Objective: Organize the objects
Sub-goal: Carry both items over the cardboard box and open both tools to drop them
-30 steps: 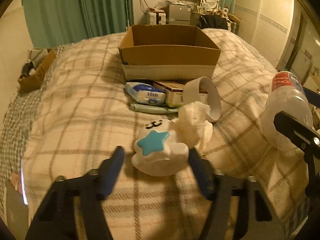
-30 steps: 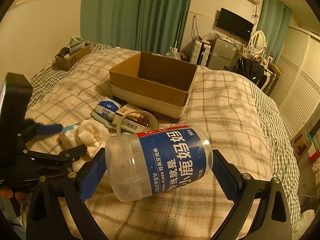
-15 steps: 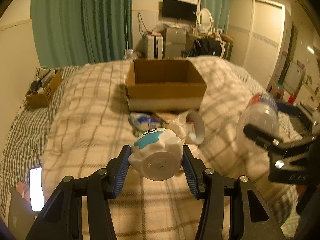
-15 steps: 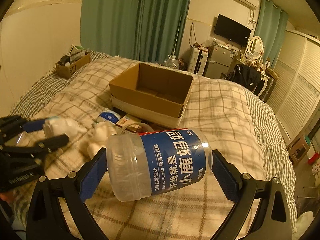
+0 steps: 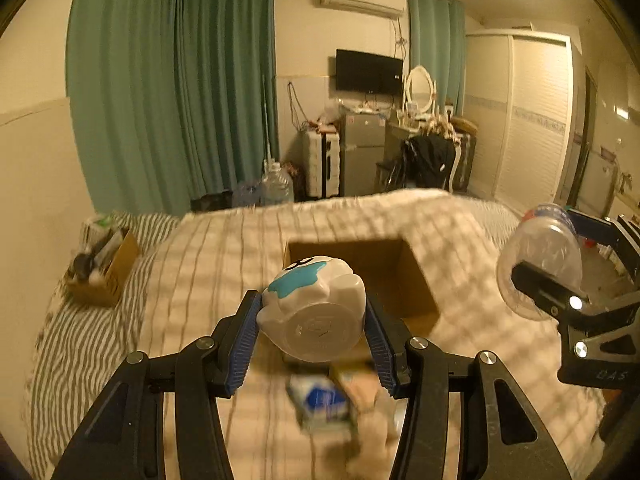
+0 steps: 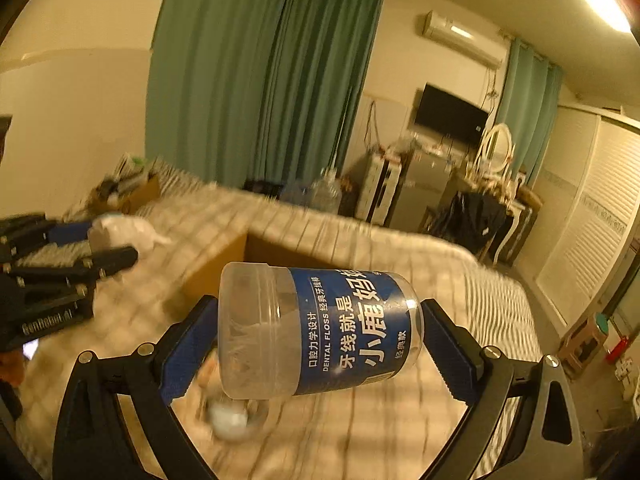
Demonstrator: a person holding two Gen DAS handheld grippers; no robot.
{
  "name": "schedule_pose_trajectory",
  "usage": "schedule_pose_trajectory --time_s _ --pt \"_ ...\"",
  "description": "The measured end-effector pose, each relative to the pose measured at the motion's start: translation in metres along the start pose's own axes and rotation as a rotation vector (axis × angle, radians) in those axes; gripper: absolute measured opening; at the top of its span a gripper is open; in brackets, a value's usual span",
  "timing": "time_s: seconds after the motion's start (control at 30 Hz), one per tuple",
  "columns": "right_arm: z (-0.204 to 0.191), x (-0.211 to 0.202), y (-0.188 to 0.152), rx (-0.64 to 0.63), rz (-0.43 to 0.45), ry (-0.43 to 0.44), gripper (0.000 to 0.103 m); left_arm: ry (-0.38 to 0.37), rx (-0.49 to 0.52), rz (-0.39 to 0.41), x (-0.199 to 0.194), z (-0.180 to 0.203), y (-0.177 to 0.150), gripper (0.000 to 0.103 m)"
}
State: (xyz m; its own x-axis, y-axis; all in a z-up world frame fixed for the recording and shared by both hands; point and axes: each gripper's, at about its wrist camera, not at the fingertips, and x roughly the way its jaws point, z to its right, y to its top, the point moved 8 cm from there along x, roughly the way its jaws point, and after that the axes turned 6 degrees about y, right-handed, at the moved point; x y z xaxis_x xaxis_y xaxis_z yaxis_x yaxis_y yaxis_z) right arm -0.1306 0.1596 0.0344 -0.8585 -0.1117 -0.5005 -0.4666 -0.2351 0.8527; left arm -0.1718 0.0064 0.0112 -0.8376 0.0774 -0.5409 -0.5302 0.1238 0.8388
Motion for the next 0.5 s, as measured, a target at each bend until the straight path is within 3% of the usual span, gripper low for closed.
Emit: schedule_pose_trajectory --time_s 0.13,0.23,0.4,0.5 --pt "0.019 0.035 0.047 0.042 0.026 0.002 0.098 0.001 -0.015 0.006 0.035 -0.001 0.037 0.052" --pt "0.029 0.073 0.065 0.083 0.008 0.012 0.098 -0.001 -0.026 -0.013 0.071 -0.002 0.049 0.052" --pt "0.039 0.151 0.055 0.122 -0.083 0.028 0.097 -0.002 0.017 -0.066 0.137 0.01 0.03 0.052" --pt "0.036 0.191 0.037 0.131 -0.134 0.046 0.097 -0.042 0.016 -0.092 0.166 0.017 0.01 0.052"
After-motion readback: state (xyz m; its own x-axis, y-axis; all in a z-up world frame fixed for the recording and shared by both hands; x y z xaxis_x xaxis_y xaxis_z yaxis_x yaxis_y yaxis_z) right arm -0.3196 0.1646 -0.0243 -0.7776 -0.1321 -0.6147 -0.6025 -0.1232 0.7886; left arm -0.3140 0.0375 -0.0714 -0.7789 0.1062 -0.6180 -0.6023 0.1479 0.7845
